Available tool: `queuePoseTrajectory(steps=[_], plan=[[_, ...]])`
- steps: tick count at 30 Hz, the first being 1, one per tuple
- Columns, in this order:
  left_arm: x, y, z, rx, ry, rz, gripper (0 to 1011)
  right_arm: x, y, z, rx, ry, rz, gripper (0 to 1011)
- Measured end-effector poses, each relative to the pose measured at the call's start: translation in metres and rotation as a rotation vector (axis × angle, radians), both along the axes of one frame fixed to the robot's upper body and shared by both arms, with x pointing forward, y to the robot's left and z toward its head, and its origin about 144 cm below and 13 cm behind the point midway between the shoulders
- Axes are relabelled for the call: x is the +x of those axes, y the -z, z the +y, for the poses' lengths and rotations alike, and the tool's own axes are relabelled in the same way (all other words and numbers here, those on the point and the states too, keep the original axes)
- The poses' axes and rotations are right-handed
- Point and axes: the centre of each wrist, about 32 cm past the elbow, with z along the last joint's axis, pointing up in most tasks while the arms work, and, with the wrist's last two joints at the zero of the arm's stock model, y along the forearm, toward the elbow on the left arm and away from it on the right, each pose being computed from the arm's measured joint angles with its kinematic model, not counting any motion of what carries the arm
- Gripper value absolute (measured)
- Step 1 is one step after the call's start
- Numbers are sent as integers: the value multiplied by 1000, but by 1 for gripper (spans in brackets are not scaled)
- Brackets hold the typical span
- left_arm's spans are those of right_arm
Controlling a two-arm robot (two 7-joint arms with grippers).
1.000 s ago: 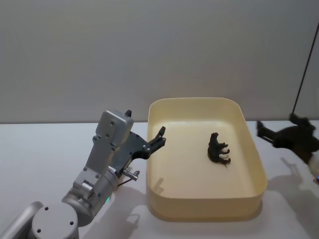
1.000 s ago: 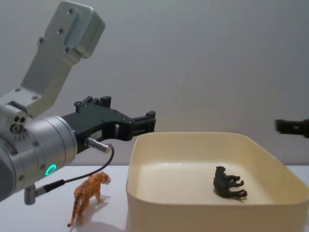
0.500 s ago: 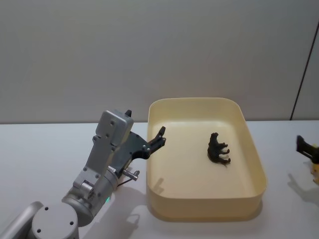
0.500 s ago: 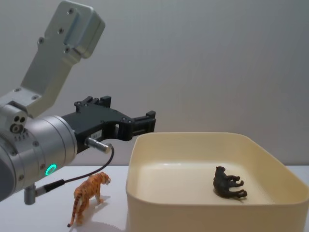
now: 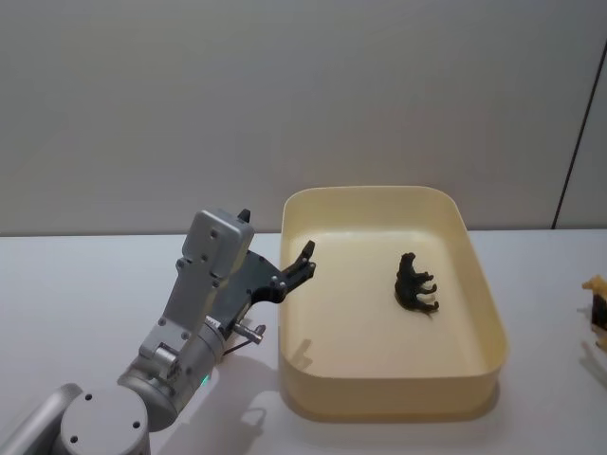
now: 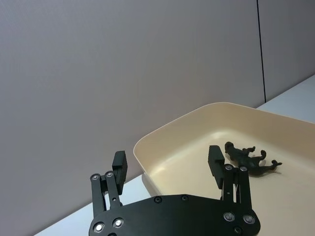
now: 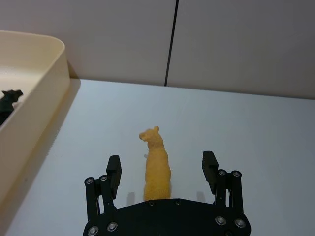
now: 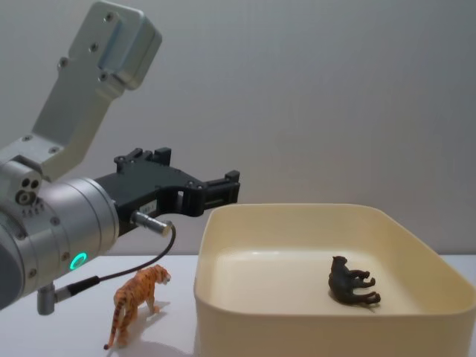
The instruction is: Pick up the toy alternately with two hands and place it into the central storage box.
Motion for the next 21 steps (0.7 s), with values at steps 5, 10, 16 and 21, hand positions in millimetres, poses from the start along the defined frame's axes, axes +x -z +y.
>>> queuePoseTrajectory(steps=[5, 10, 16, 21], plan=[[0, 0, 0, 0, 0, 0, 1001, 4, 10, -2, -10, 13, 33, 1001], [0, 0, 0, 0, 0, 0, 1001, 8, 18, -2, -15, 20, 56, 1001], [0, 0, 0, 0, 0, 0, 1001, 15, 27, 0, -22, 21, 78, 1001], [0, 0, 0, 0, 0, 0, 1001, 19, 32, 2, -27, 19, 90, 889]])
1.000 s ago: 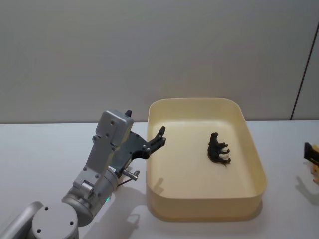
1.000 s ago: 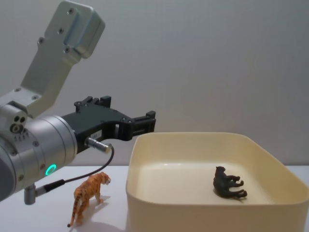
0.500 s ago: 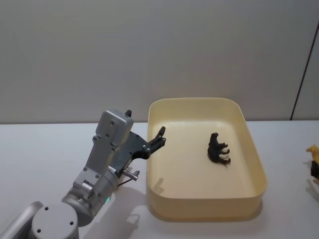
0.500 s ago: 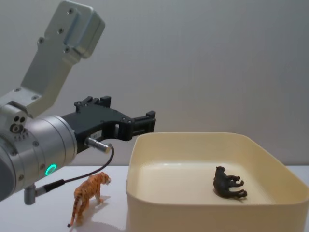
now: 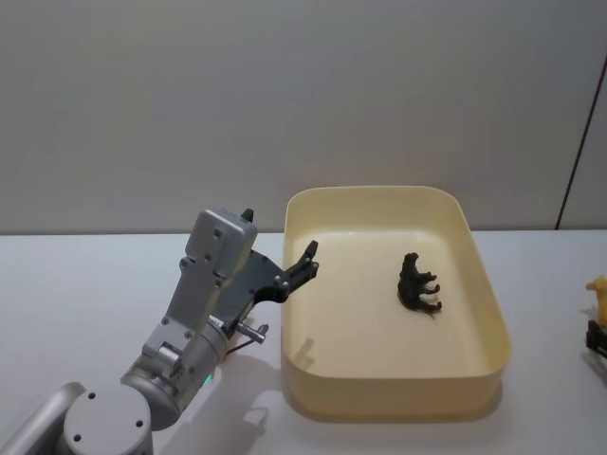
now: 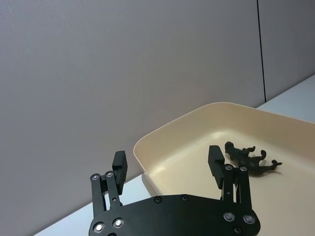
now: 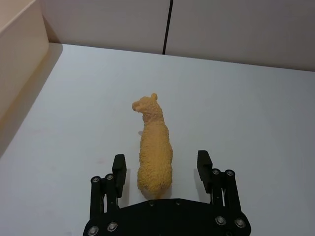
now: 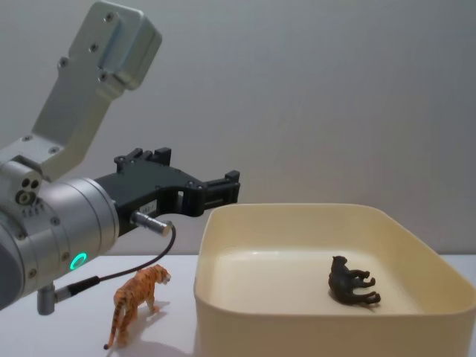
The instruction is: Pick up the toy alternately with two hands and place it into the central storage box.
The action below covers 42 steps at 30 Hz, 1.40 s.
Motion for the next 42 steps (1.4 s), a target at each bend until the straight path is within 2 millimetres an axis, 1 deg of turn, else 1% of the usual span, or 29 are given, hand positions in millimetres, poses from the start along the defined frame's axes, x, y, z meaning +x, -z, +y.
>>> queuePoseTrajectory(steps=[1, 3, 5, 7, 9, 12, 13, 15, 19, 27, 33, 37, 40, 41, 42], plan=[[0, 0, 0, 0, 0, 0, 1001, 0, 0, 0, 0, 0, 1, 878], [0, 0, 0, 0, 0, 0, 1001, 2, 2, 1, -2, -1, 4, 806], [0, 0, 0, 0, 0, 0, 1001, 2, 3, 1, -2, -1, 6, 765], [0, 0, 0, 0, 0, 0, 1001, 3, 4, 1, -3, -1, 9, 690], [0, 0, 0, 0, 0, 0, 1001, 4, 5, 1, -4, -2, 11, 651], [0, 0, 0, 0, 0, 0, 1001, 5, 6, 2, -5, -2, 13, 534], [0, 0, 0, 0, 0, 0, 1001, 5, 6, 2, -5, -2, 13, 534], [0, 0, 0, 0, 0, 0, 1001, 5, 6, 2, -5, -3, 15, 430], [0, 0, 0, 0, 0, 0, 1001, 6, 7, 2, -6, -4, 16, 343], [0, 0, 0, 0, 0, 0, 1001, 6, 7, 3, -2, -15, 12, 343], [0, 0, 0, 0, 0, 0, 1001, 5, 3, 7, 15, -39, -21, 343], [0, 0, 0, 0, 0, 0, 1001, 7, -4, 11, 30, -53, -51, 343], [0, 0, 0, 0, 0, 0, 1001, 10, -14, 15, 52, -73, -92, 343], [0, 0, 0, 0, 0, 0, 1001, 10, -14, 15, 52, -73, -92, 342], [0, 0, 0, 0, 0, 0, 1001, 12, -20, 18, 63, -84, -112, 343]])
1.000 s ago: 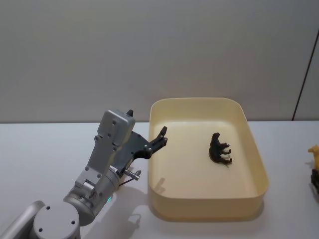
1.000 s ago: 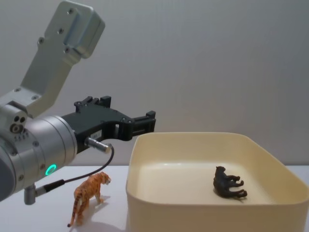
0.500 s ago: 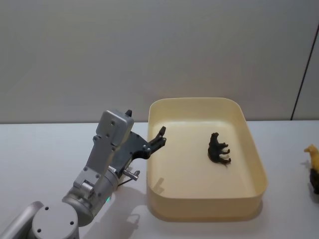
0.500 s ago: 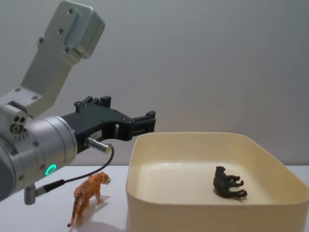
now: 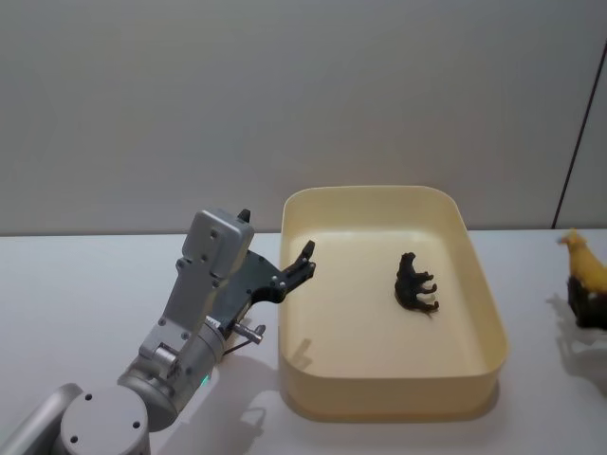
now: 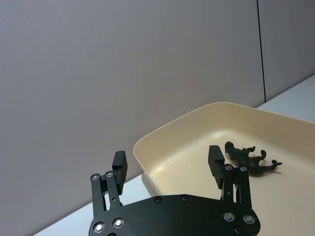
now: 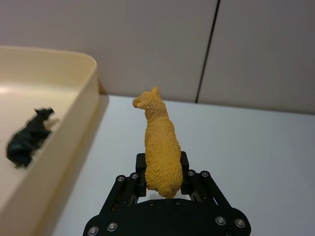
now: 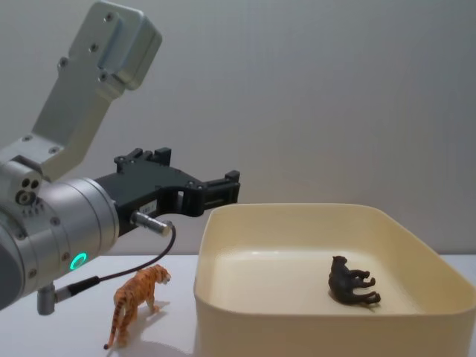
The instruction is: Pick up the toy alternately with two hands and place it into the central storage box.
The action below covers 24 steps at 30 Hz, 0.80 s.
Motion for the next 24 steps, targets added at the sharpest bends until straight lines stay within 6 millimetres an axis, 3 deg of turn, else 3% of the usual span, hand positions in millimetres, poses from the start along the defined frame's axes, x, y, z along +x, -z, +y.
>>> queuePoseTrajectory(steps=[14, 24], plan=[[0, 0, 0, 0, 0, 0, 1001, 28, -50, 33, 91, -149, -93, 343], [0, 0, 0, 0, 0, 0, 1001, 54, -61, 61, 110, -242, -29, 343]])
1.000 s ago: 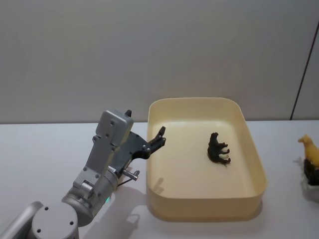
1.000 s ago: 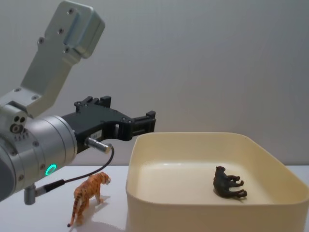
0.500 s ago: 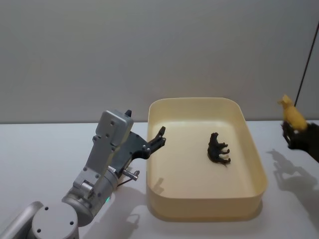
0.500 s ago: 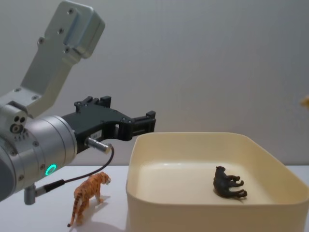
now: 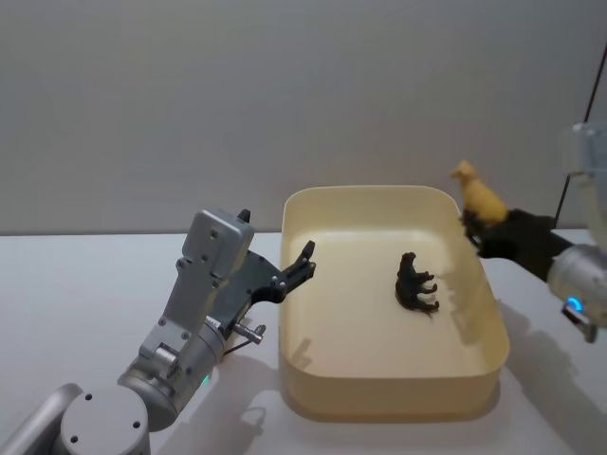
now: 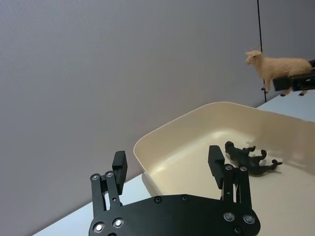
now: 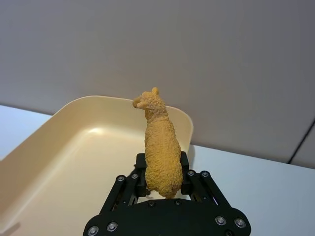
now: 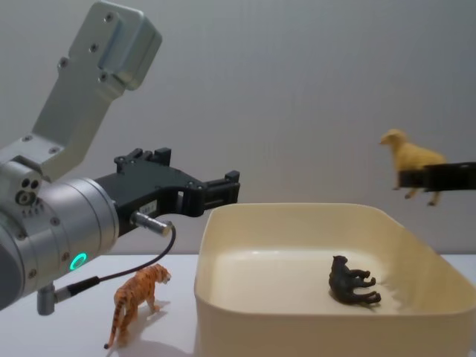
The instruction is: Pick up the toy alternately with two hands and place it into the central storage box.
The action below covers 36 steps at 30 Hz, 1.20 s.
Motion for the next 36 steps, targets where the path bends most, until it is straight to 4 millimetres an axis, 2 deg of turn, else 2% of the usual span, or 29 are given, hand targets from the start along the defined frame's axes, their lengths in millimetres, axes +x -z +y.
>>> queuePoseTrajectory(steps=[3, 5, 6, 13, 14, 17, 25, 36], plan=[[0, 0, 0, 0, 0, 0, 1001, 5, 0, 6, -4, -17, 16, 345], [0, 0, 0, 0, 0, 0, 1001, 10, -1, 11, -6, -32, 27, 381], [0, 0, 0, 0, 0, 0, 1001, 12, -2, 13, -8, -39, 34, 445], [0, 0, 0, 0, 0, 0, 1001, 19, -3, 22, -13, -64, 54, 629], [0, 0, 0, 0, 0, 0, 1001, 20, -3, 24, -15, -69, 58, 690], [0, 0, 0, 0, 0, 0, 1001, 23, -4, 26, -16, -76, 63, 784], [0, 0, 0, 0, 0, 0, 1001, 26, -5, 31, -19, -89, 71, 985], [0, 0, 0, 0, 0, 0, 1001, 17, -6, 22, 21, -53, 62, 1001]])
